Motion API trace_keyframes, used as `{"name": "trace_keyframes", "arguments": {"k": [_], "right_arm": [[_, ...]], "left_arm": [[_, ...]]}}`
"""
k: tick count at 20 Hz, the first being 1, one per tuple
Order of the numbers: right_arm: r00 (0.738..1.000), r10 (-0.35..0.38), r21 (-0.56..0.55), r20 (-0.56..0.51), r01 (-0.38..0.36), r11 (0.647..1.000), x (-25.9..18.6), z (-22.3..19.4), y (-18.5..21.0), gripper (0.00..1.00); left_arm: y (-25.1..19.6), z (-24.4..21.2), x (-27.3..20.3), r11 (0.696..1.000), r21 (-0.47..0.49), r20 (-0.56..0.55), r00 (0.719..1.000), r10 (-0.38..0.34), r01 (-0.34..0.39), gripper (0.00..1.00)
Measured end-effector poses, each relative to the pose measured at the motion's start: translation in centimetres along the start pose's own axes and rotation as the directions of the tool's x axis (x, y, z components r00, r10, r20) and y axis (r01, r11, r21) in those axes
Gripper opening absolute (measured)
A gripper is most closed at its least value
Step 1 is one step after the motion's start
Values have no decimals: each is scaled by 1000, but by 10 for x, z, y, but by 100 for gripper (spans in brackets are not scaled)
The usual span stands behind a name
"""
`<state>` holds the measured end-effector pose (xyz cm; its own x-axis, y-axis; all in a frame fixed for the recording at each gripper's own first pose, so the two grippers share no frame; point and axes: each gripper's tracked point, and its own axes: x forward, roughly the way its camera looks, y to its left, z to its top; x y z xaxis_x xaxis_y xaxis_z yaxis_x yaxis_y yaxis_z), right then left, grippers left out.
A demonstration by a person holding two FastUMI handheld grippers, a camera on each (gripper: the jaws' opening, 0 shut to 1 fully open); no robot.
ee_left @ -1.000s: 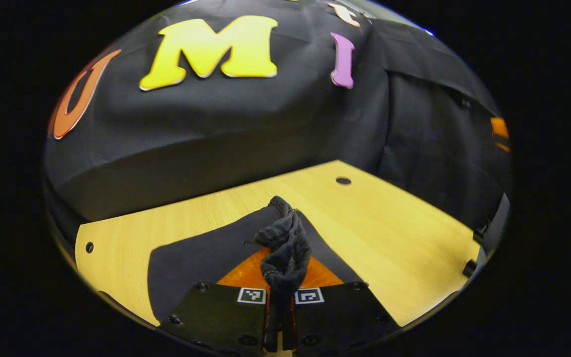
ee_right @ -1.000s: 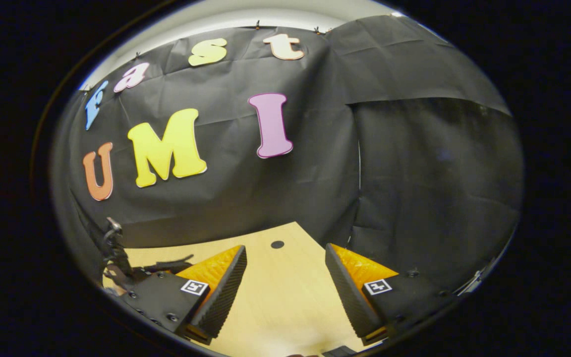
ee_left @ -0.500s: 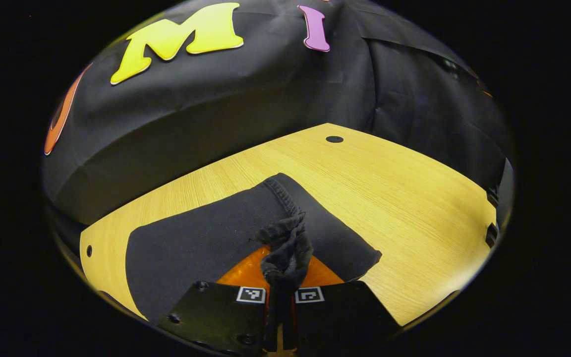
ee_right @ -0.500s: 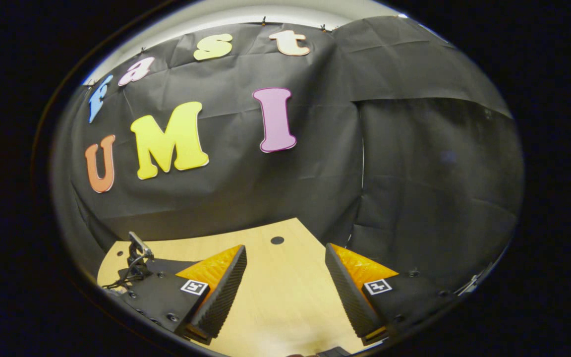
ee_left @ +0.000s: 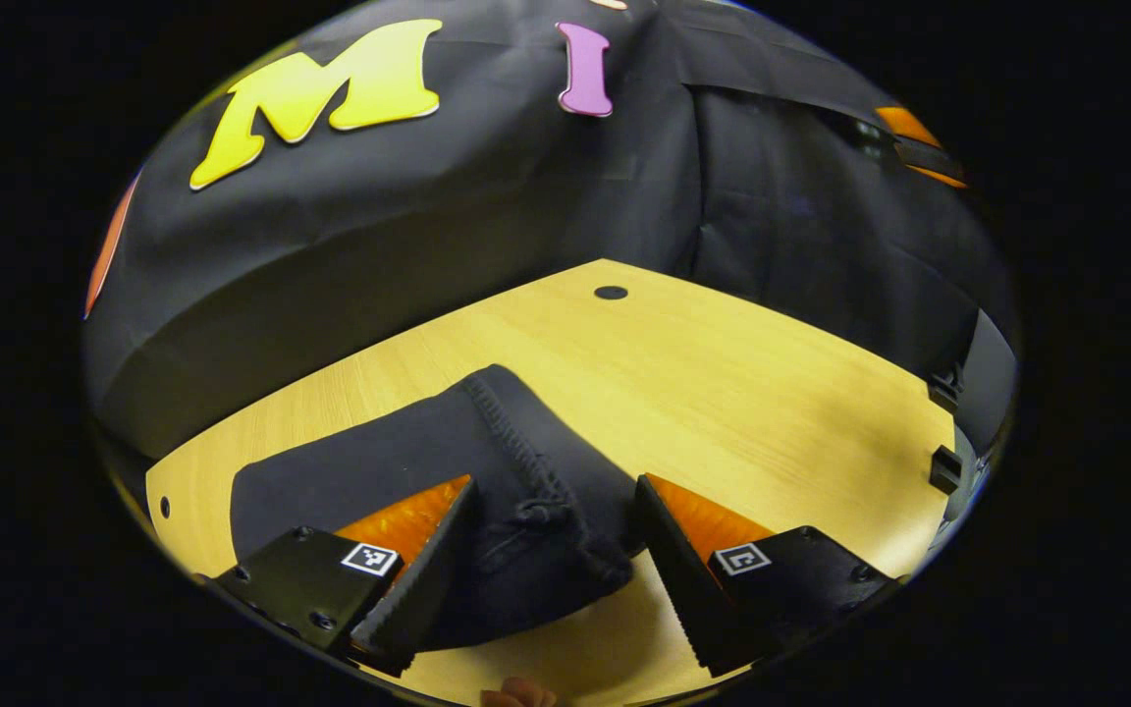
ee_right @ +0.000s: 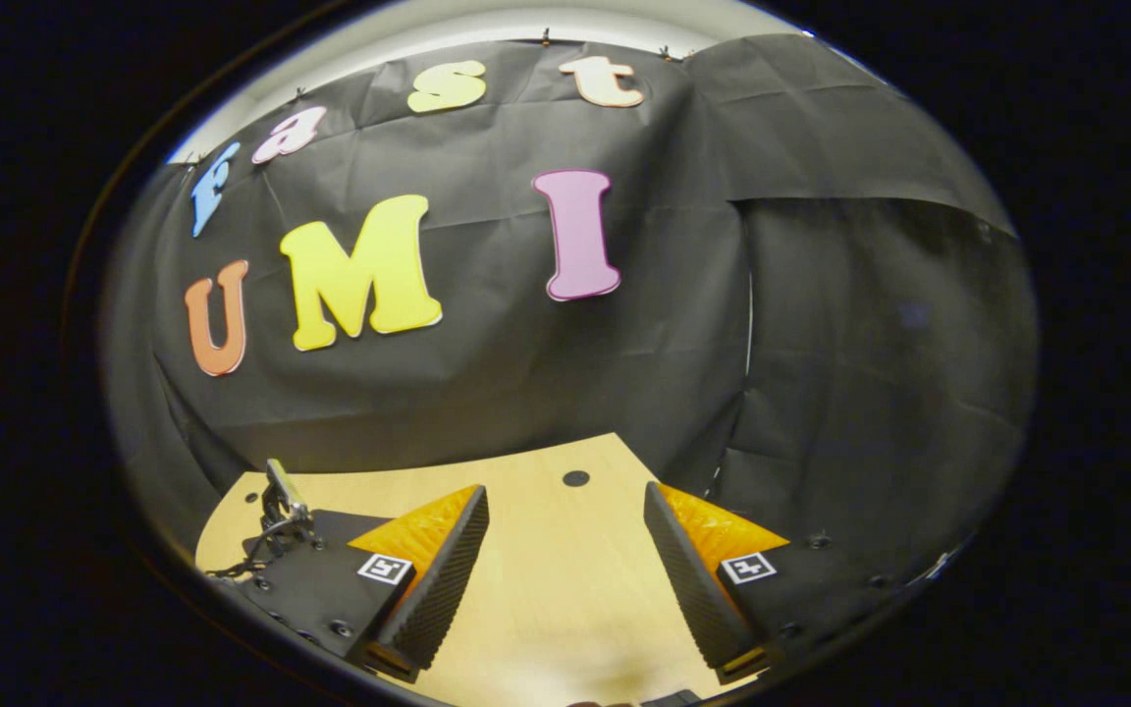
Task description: Grasp the waist and the cuffs of the jeans and fold them to make the two legs overlap; first hold the waist and fold one-third of the jeans toward the cuffs, then hold the cuffs and fold the remaining one-third in the same direction to finish folding.
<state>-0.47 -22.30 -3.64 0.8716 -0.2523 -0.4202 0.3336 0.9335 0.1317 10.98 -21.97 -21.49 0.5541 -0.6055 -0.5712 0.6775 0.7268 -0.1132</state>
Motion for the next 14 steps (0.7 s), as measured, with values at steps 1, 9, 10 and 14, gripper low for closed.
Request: {"name": "trace_keyframes", "arguments": {"k": [1, 9, 10, 14], "right_arm": [[1000, 8, -10, 3, -8, 1000, 0, 1, 4, 98], [996, 88, -13, 15, -87, 996, 15, 6, 49, 97], [994, 106, -17, 16, -106, 994, 18, 5, 60, 97], [981, 188, -42, 39, -186, 982, 30, 8, 108, 97]], "left_arm": [[-10, 3, -4, 1000, -2, 13, 1000, -15, 15, 100], [19, 72, -85, 994, -99, 214, 975, 60, -39, 100], [35, 83, -99, 990, -120, 242, 965, 97, -69, 100], [91, 118, -171, 958, -187, 355, 894, 273, -218, 100]]}}
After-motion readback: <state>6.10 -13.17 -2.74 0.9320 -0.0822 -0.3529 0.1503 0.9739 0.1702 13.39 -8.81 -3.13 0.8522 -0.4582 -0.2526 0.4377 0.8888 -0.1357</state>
